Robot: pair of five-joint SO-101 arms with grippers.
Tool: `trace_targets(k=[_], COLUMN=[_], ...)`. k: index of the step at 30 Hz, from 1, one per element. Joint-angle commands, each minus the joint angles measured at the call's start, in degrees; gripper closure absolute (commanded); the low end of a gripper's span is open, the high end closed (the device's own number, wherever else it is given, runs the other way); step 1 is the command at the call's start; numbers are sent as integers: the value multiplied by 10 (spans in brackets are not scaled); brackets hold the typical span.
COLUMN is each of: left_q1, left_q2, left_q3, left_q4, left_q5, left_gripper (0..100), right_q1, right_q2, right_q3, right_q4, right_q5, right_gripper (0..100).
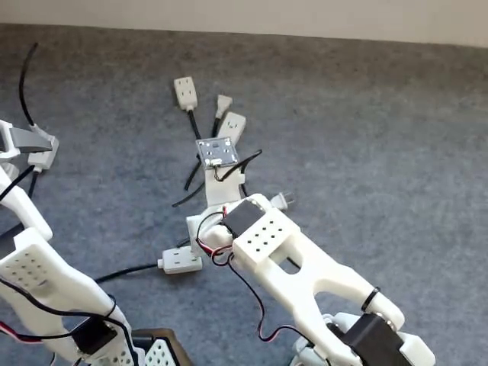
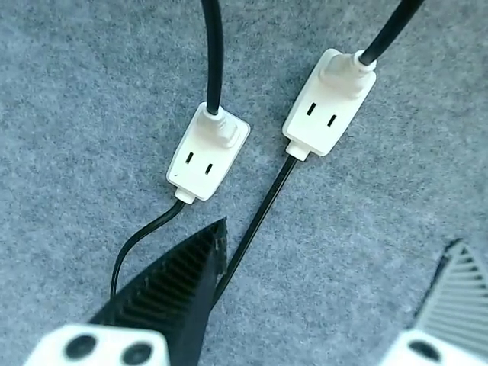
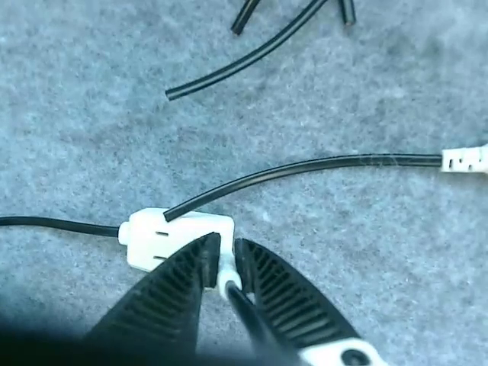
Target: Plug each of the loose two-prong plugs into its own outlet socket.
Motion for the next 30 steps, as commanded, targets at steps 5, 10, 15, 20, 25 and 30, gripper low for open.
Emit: trace_targets(k=[5,10,15,20,25,30], left_q1=[-3,-3,-2,0,0,-3], left_q2=[-7,-7,-7,-6,-6,-6], left_q3=[-20,-20,-20,-19,-19,-19], left_q4=[-7,-7,-7,-7,-7,-7], left_q5=[-5,-5,-5,-5,-5,-5], left_gripper=[589,589,589,589,589,589], right_q1=[-36,-36,-33,-61,-111,-130], right_q2=[-3,-3,-2,1,115,247], right_q3=[1,19,20,20,-34,-104], right_q4=[6,5,4,-9,-15,7], right_q5=[11,34,35,35,35,35], right_gripper=[994,994,994,994,994,994])
